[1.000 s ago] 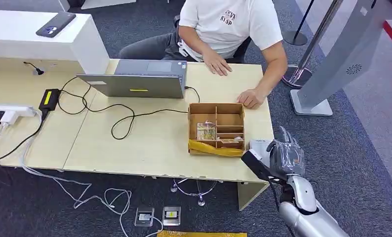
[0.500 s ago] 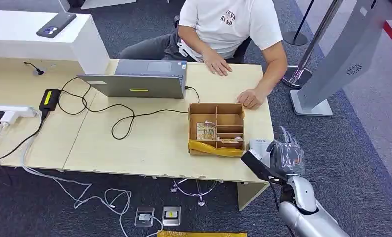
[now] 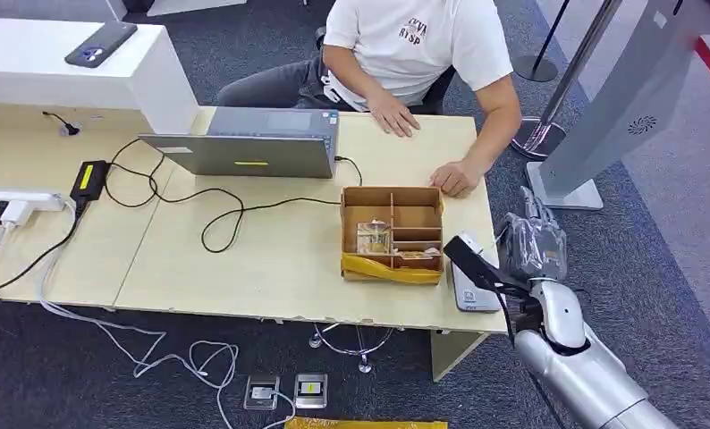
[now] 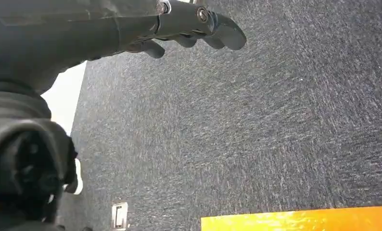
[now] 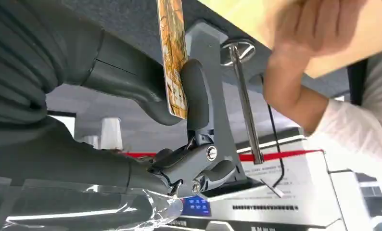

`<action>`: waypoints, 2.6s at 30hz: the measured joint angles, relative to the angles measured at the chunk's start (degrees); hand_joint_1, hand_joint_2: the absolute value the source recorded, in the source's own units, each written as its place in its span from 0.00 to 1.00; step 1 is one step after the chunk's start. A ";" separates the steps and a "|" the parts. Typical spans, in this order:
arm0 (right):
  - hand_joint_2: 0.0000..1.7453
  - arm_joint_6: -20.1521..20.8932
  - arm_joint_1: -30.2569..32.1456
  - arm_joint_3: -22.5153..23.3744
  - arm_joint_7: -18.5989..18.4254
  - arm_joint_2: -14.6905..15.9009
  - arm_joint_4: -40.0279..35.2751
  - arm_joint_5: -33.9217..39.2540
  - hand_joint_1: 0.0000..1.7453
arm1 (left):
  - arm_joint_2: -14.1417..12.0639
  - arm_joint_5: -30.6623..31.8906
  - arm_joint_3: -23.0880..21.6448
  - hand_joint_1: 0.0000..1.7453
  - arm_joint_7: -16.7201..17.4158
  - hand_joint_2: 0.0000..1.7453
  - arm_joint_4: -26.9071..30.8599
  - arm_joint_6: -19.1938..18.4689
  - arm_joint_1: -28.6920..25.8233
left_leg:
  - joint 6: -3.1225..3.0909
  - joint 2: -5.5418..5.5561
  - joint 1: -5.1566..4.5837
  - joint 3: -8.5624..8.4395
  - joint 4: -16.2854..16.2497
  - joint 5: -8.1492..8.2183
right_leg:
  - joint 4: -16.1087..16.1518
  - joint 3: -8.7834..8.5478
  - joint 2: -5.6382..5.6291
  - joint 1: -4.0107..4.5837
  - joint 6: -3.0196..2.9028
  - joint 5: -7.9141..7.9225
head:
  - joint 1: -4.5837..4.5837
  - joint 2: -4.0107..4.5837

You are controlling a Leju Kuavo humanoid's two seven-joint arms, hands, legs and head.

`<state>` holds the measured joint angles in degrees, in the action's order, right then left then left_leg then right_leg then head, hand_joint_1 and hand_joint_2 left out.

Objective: Pass the card to the sensor for recognition and then transmit it.

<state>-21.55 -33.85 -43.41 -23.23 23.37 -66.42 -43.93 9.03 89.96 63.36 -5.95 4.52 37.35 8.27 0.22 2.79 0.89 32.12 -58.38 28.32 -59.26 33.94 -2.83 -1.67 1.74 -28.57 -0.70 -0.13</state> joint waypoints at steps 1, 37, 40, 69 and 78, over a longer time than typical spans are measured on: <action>1.00 0.09 -0.62 0.00 -0.07 0.00 -0.33 -0.11 1.00 | 0.00 0.00 0.00 0.00 0.00 0.00 0.00 0.00 0.00 | 0.00 0.00 0.00 0.00 0.00 0.00 | 0.00 0.00 0.00 0.00 0.00 0.00 | 0.00 0.00; 1.00 -0.68 -16.96 -3.89 2.32 -6.65 11.74 3.52 1.00 | -0.11 0.00 -1.38 0.00 -0.15 0.00 0.00 -0.24 0.02 | 0.00 0.10 0.01 0.06 0.00 -0.04 | -0.02 0.00 0.03 0.00 0.00 0.00 | 0.00 0.00; 1.00 -0.74 -17.10 -4.15 2.32 -7.10 13.66 3.78 0.00 | -0.13 0.00 -1.51 0.00 -0.13 0.00 0.00 -0.28 0.03 | 0.00 0.10 0.00 0.06 0.00 -0.04 | -0.02 0.00 0.03 0.00 0.00 0.00 | 0.00 0.00; 1.00 -4.68 -11.90 -4.98 5.73 -7.72 -0.04 9.57 0.00 | -0.33 0.00 -1.68 0.00 -0.55 0.00 0.00 -0.35 -0.03 | 0.01 0.04 0.01 0.01 0.00 -0.04 | -0.02 0.01 -0.01 0.01 0.00 0.00 | -0.02 0.00; 1.00 -0.05 -9.30 -5.16 7.04 -7.02 -7.62 10.64 0.00 | -0.55 0.00 -1.68 0.00 -0.66 0.00 0.00 -0.74 -0.04 | 0.01 0.02 0.01 -0.01 0.00 -0.04 | -0.01 0.01 0.00 0.01 0.00 0.00 | -0.02 0.00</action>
<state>-21.60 -43.16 -48.56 -16.20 16.35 -74.05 -33.29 8.48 89.96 61.68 -6.60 4.52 36.61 8.23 0.23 2.82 0.90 32.11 -58.38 28.28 -59.27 33.95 -2.83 -1.65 1.74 -28.57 -0.72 -0.13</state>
